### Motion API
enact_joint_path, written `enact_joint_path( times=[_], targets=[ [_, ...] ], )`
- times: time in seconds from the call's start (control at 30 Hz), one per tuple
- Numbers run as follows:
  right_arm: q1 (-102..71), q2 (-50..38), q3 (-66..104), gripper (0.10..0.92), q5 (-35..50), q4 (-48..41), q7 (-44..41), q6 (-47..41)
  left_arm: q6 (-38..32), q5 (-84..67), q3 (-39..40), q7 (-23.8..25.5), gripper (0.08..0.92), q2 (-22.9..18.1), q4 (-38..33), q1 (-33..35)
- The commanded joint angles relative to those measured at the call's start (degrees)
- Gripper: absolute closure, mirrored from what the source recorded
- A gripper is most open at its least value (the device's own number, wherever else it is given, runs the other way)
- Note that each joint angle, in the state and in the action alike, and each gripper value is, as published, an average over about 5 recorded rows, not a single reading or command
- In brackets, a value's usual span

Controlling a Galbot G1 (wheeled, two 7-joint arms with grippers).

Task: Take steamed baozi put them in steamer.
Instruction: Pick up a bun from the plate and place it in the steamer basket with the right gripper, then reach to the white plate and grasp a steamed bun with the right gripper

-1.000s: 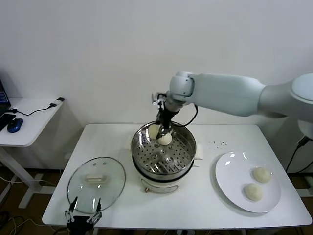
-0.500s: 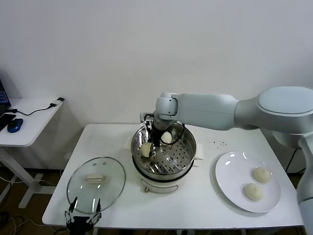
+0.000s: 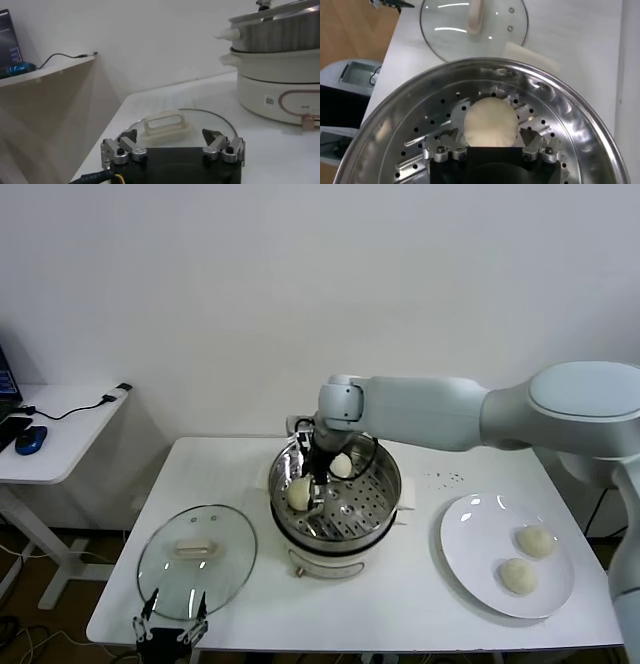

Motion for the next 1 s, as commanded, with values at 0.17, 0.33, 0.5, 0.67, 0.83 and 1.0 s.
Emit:
enact_joint_path(
  times=[0.17,0.33,0.5,0.67,0.83,1.0],
  targets=[
    [14.41,-22.09,-2.07,0.203,-3.93,14.61,-5.43,5.07,-0.22,0.12,0.05,-0.09,0.177,0.00,0.04,0.24],
    [19.58,-34.77,-6.83,0.203,-11.33,20.04,-9.10,8.57,-0.30,0.10,-0.05,-0.15,0.177,-0.01,-0.03,0.31],
    [14.76,-46.42,-6.37,0.203,-20.27,23.68,-10.20,9.75,-0.33,-0.01,-0.31,-0.25,0.177,-0.35,-0.19,-0.18],
    [-0.74,-55.44,3.74,0.203,-32.29,24.24,-10.90,10.85,-0.54,-0.01,-0.64,-0.48,0.177,-0.56,-0.81,-0.11],
    [-21.48,-60.46,18.91,0.203,-40.76,22.26,-11.63,12.14,-0.34,0.65,-1.02,-0.44,0.177,-0.52,-1.15,0.13],
    [-38.17,-61.44,32.58,0.203,-46.39,18.63,-11.63,12.90,-0.17,1.35,-1.12,-0.41,0.177,-0.97,-1.25,0.22]
  ],
)
